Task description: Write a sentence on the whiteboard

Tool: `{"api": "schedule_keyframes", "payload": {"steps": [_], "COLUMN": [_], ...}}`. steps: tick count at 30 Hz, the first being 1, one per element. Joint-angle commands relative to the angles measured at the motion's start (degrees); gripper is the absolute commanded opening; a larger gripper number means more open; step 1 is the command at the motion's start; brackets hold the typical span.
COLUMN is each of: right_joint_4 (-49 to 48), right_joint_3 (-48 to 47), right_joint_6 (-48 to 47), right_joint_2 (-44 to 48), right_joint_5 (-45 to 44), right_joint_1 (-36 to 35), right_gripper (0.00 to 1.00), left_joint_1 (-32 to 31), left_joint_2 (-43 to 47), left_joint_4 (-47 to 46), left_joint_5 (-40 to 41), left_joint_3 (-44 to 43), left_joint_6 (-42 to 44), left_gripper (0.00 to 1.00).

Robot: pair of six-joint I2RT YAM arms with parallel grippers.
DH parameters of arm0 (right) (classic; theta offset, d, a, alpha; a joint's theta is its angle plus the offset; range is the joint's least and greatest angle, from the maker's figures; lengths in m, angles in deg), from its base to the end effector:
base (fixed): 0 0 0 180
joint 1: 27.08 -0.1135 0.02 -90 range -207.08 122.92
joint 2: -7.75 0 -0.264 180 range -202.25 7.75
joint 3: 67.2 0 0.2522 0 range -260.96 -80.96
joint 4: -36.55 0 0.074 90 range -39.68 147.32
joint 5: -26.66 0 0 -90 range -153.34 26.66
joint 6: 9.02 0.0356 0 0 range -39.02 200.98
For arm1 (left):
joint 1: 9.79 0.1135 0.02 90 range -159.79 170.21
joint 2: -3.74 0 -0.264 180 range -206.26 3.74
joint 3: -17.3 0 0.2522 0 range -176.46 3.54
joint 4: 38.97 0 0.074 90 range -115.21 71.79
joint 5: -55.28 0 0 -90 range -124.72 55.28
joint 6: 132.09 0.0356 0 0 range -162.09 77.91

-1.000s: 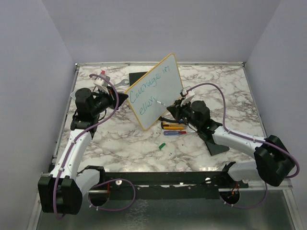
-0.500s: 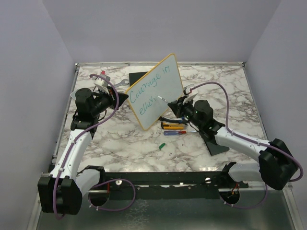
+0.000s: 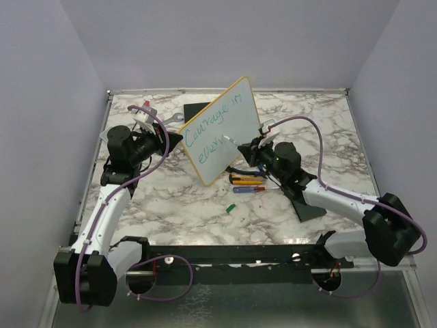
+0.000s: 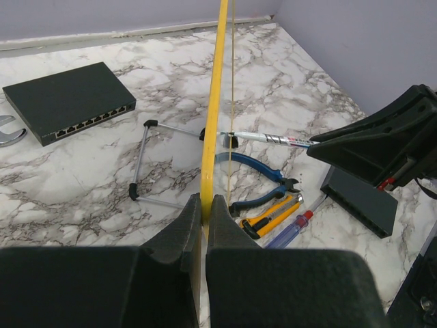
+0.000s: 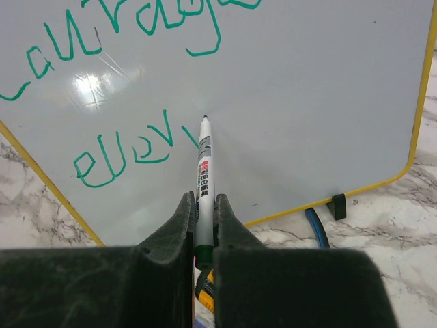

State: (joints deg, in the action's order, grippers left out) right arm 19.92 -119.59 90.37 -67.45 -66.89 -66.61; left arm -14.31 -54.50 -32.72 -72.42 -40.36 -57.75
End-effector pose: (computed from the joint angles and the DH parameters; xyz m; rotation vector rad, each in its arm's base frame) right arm 0.2281 0.1854 0.2592 -0.3992 1.6658 0.5881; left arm 0.2322 -0.0402 0.3233 0.3388 1.6982 -0.8147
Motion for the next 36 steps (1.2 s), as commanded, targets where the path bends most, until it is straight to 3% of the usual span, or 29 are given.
{"api": "schedule_keyframes", "payload": {"steps": [1, 36], "right_joint_4": [-1.4, 3.1], "right_joint_3": [-1.1, 6.4], "right_joint_6": [-0.8, 4.7], "right_joint_2": [-1.5, -1.6], "right_joint_5": [-1.1, 8.3], "right_joint_1": [0.2, -0.6], "right_gripper": [0.01, 0.01], "left_joint_1": [-0.2, -0.4], "left_joint_2": [1.1, 1.3], "left_joint_4": [-0.8, -0.8], "left_joint_5": [-0.8, -0.8], "left_joint_3": [0.4, 0.5], "left_joint_6": [0.5, 0.5], "left_gripper": [0.00, 0.00]}}
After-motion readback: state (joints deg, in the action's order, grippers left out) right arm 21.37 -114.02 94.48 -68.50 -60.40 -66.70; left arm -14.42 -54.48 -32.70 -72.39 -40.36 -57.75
